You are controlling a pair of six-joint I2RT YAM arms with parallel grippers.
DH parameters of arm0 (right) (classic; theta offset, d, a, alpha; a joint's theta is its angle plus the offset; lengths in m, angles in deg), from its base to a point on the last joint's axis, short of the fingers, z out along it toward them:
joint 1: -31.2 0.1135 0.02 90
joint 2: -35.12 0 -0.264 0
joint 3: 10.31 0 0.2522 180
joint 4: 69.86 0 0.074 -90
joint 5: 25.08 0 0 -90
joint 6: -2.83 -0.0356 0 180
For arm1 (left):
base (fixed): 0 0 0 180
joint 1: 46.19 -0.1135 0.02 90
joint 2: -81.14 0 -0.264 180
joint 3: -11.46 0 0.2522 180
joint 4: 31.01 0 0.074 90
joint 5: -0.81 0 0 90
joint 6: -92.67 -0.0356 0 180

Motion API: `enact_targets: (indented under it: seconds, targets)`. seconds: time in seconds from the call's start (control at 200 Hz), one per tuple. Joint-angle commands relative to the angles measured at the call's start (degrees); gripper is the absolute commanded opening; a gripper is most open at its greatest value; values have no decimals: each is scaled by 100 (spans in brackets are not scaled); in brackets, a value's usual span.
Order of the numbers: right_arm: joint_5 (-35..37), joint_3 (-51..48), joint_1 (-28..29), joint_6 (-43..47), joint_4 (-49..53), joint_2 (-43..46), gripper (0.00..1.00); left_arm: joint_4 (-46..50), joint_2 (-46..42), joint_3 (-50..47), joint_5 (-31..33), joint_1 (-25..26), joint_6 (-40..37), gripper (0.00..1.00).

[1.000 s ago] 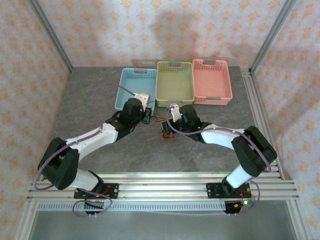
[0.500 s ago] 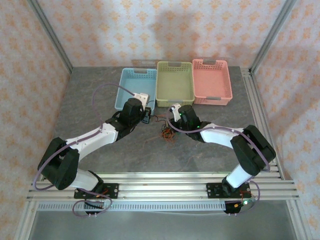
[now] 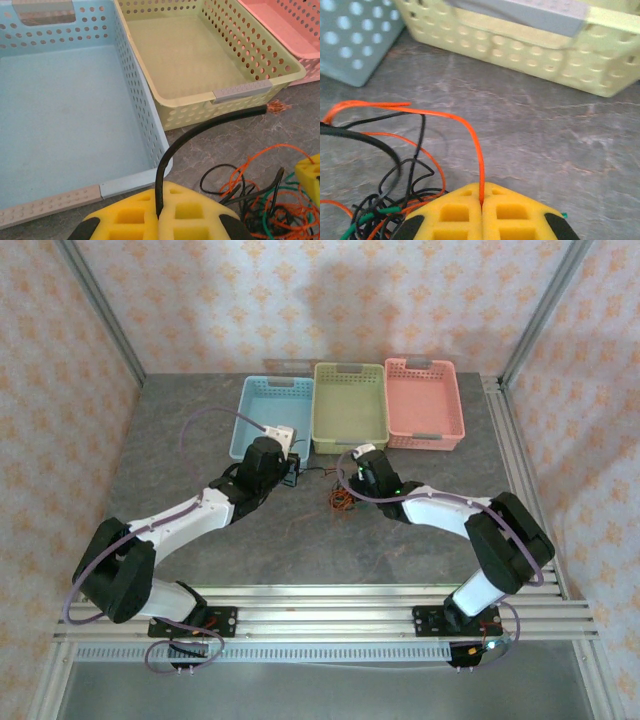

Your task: Untangle the cables

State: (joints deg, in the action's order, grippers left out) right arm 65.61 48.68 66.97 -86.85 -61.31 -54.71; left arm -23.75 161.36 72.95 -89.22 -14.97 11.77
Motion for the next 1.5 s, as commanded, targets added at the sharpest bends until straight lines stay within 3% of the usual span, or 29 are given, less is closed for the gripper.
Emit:
enact_targets:
  seconds: [0.0,0.285,0.48,0.565,0.626,0.771,0.986,1.301,1.496]
  targets:
    - [767,135,-98,-191,314,114,0,-220,-175,-97,213,-37,71,0]
    - [1306,82,-262,-528,383,157,0,-247,-259,-174,341,-69,115,0]
    - [1065,-167,-272,-449,15,496,0,-290,-266,-193,253,-90,118,0]
    - [736,-682,-257,-375,-793,971,29,-285,-266,-186,245,-95,117,0]
    - [426,-1020,-240,-326,-1363,1272,41,-292,-263,-191,231,-86,112,0]
    - [-390,-1254,-14,-17,-1978,1455,47,-328,-284,-216,197,-99,118,0]
    - [-1194,-802,241,196,-1635,848,55,-345,-298,-235,188,-94,110,0]
    - [-1367,176,323,352,-266,-162,54,-346,-310,-244,212,-99,115,0]
    - [-1153,332,330,460,149,-273,43,-344,-311,-242,213,-99,118,0]
